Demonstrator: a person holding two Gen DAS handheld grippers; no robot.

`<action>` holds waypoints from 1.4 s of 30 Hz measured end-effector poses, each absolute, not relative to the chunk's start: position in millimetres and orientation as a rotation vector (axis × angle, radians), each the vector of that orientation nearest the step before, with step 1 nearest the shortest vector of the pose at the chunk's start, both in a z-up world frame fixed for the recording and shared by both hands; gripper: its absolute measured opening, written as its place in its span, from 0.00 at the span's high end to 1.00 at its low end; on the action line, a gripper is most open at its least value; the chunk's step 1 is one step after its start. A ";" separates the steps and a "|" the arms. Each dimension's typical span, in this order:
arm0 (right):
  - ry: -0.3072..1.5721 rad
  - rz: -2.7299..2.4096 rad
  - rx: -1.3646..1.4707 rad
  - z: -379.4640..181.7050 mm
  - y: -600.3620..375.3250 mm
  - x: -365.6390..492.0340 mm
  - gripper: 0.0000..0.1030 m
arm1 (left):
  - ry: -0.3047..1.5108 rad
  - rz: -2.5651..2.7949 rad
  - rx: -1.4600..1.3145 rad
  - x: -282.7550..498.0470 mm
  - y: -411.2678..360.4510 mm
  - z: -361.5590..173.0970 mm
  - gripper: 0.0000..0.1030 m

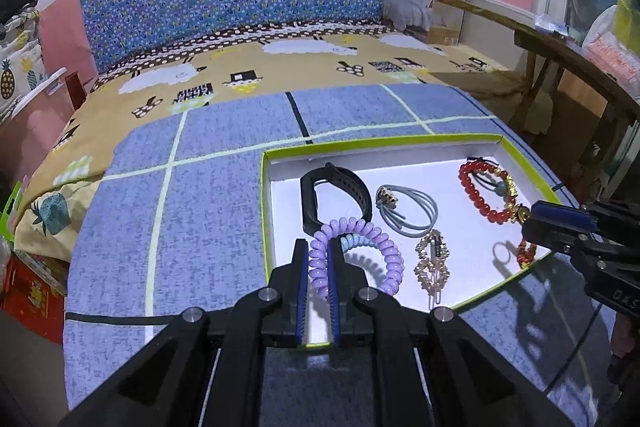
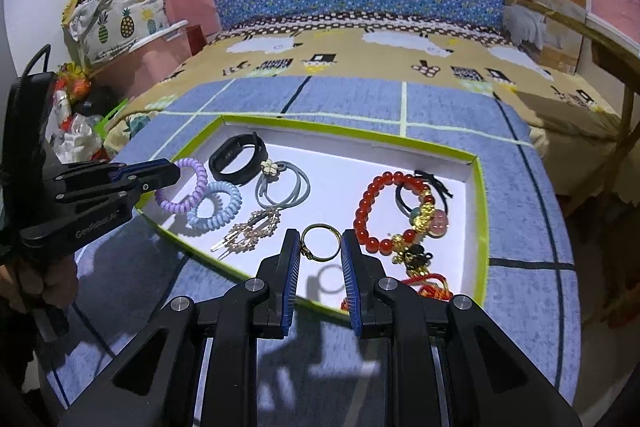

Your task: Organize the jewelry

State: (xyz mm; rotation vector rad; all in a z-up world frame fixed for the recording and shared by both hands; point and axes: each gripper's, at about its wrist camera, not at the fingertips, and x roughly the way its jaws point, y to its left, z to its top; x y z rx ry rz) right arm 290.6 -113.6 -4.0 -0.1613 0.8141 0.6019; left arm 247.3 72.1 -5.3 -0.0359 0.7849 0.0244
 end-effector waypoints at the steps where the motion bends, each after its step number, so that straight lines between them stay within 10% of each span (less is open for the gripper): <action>1: 0.826 0.606 -0.162 -7.3 -111.8 293.7 0.79 | 0.792 0.027 -0.033 248.6 71.7 -6.7 0.91; 42: 0.783 0.588 -0.134 6.8 -123.5 258.6 0.76 | 0.746 0.025 -0.101 204.6 71.4 -0.1 0.81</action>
